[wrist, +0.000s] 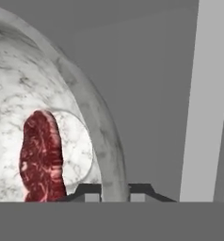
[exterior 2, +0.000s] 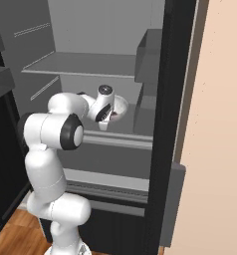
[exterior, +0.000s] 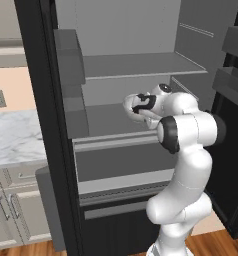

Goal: Place one of the steaks on the plate and the other in the bowl. Then place the bowl in the fridge.

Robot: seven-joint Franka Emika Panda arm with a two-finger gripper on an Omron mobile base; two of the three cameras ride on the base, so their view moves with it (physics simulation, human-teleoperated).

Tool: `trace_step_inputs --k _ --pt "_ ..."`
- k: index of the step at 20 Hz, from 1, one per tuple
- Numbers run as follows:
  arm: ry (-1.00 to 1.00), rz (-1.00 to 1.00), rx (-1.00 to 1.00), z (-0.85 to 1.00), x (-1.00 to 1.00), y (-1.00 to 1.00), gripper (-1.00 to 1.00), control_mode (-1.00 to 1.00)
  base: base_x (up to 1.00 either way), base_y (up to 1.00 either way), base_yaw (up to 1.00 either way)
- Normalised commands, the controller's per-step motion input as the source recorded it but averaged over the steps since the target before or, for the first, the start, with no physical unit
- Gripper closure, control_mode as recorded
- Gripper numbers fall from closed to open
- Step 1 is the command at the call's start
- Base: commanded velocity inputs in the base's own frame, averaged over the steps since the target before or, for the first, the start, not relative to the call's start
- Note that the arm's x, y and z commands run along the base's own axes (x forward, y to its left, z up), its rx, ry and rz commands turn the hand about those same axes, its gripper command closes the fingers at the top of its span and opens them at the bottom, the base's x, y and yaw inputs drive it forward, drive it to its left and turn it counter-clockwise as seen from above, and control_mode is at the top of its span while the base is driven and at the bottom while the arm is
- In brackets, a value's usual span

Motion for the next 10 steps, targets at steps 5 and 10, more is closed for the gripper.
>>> trace_step_inputs --k 5,10 --pt "-0.01 -0.01 -0.01 0.02 0.0 0.0 -1.0 -1.0 0.0 0.0 0.0" --pt "-0.15 -0.06 -0.01 0.49 -0.05 0.0 -1.0 -1.0 0.0 0.0 0.0"
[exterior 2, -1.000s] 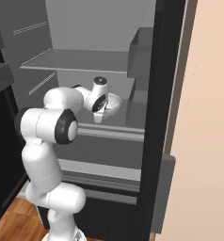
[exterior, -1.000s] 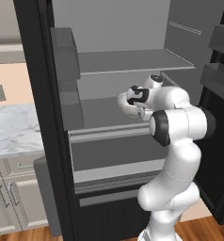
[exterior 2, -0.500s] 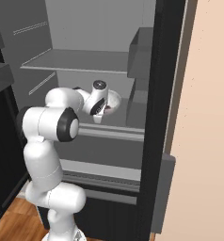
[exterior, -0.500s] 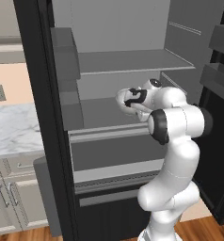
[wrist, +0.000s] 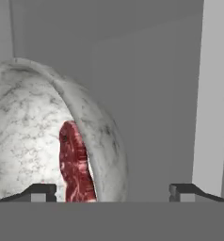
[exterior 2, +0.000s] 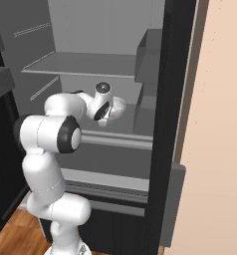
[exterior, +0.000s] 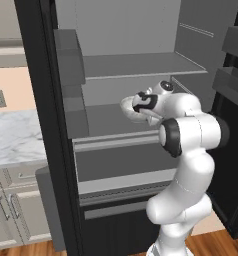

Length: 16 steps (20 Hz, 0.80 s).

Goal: Place one of the steaks on the plate and the other in the bowl. Then place the bowl in the fridge.

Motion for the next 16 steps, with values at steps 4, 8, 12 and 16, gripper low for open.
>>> trace_step_inputs --k 4,8,12,16 --pt "-0.19 0.0 0.0 0.11 -0.25 0.0 -1.0 -1.0 0.0 0.0 0.0" --pt "-0.2 0.0 0.0 0.21 -0.45 0.0 -1.0 -1.0 0.0 0.0 0.0" --pt "-0.17 0.0 0.0 0.25 -0.7 0.0 -1.0 -1.0 0.0 0.0 0.0" --pt "-0.06 0.0 0.0 0.34 -0.76 0.0 -1.0 -1.0 0.0 0.0 0.0"
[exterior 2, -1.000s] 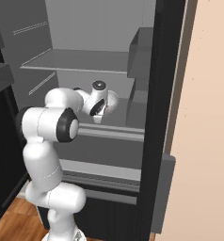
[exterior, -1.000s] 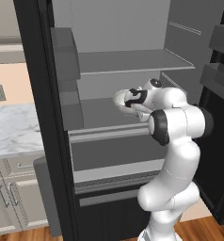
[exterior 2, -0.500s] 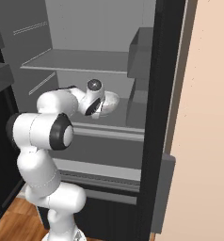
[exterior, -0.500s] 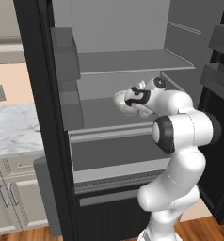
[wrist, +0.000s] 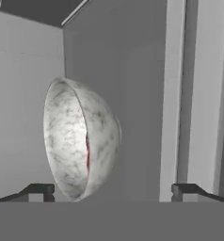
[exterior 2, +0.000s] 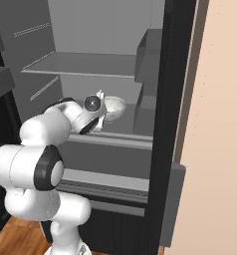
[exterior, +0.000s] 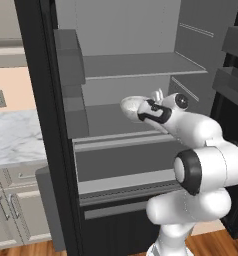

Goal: Place one of the steaks on the plate and the other in the bowl. Then place the bowl in the fridge.

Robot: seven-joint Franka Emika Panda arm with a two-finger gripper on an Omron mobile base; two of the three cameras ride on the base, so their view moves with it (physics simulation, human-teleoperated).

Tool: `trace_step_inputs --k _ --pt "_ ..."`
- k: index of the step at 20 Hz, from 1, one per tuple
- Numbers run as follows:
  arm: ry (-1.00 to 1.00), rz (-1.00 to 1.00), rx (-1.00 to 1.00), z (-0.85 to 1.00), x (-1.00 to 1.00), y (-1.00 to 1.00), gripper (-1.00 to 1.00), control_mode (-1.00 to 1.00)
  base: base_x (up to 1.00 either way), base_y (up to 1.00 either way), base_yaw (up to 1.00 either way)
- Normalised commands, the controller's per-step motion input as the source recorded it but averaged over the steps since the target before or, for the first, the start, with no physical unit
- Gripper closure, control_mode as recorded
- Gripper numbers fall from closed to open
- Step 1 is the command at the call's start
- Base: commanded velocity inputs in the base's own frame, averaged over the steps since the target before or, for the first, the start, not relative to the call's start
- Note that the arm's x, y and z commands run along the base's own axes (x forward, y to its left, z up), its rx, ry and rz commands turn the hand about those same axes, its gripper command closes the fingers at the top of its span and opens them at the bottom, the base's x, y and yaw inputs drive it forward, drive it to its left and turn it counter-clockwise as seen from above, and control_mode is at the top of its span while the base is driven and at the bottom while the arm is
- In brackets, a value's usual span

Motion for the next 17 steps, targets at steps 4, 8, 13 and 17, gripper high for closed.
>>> trace_step_inputs --k 4,8,13,17 --pt "0.0 0.0 0.0 0.57 -0.68 0.01 -1.0 -1.0 0.0 0.0 0.0" --pt "0.01 0.0 -0.05 0.4 -0.58 0.02 -1.0 -1.0 0.0 0.0 0.0" --pt "0.06 0.02 -0.24 0.18 -0.64 -0.02 -1.0 -1.0 0.0 0.0 0.0" --pt "0.04 0.2 -0.22 0.38 -0.48 -0.17 -1.0 -1.0 0.0 0.0 0.0"
